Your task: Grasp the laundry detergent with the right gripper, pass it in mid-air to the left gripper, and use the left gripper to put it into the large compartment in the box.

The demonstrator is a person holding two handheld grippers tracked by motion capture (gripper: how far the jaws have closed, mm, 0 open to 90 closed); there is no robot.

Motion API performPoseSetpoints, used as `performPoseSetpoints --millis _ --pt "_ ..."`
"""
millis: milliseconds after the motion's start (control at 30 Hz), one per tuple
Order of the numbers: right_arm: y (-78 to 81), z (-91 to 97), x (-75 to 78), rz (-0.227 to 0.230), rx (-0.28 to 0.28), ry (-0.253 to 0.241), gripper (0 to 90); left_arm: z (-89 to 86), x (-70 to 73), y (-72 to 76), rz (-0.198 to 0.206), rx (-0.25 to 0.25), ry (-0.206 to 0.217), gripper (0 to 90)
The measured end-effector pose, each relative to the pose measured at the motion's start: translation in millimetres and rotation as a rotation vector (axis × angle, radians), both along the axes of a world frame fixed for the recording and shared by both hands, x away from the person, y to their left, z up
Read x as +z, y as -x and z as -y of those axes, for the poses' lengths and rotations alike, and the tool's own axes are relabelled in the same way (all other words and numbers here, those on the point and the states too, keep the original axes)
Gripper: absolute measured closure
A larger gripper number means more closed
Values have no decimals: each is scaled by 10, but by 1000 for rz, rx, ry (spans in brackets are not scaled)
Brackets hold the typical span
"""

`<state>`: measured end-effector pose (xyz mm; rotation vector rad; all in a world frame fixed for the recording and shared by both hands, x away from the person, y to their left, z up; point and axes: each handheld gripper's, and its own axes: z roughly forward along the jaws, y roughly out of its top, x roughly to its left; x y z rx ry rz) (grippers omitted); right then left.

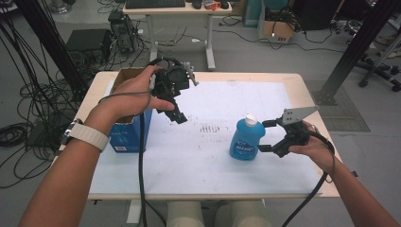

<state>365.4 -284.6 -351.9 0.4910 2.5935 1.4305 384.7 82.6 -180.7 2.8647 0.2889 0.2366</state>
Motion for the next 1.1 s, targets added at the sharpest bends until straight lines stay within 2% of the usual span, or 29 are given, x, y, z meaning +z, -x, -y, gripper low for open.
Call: performPoseSetpoints --millis 1100 --pt "-17 -42 -87 -5 -8 -18 46 14 -6 -10 6 -3 4 104"
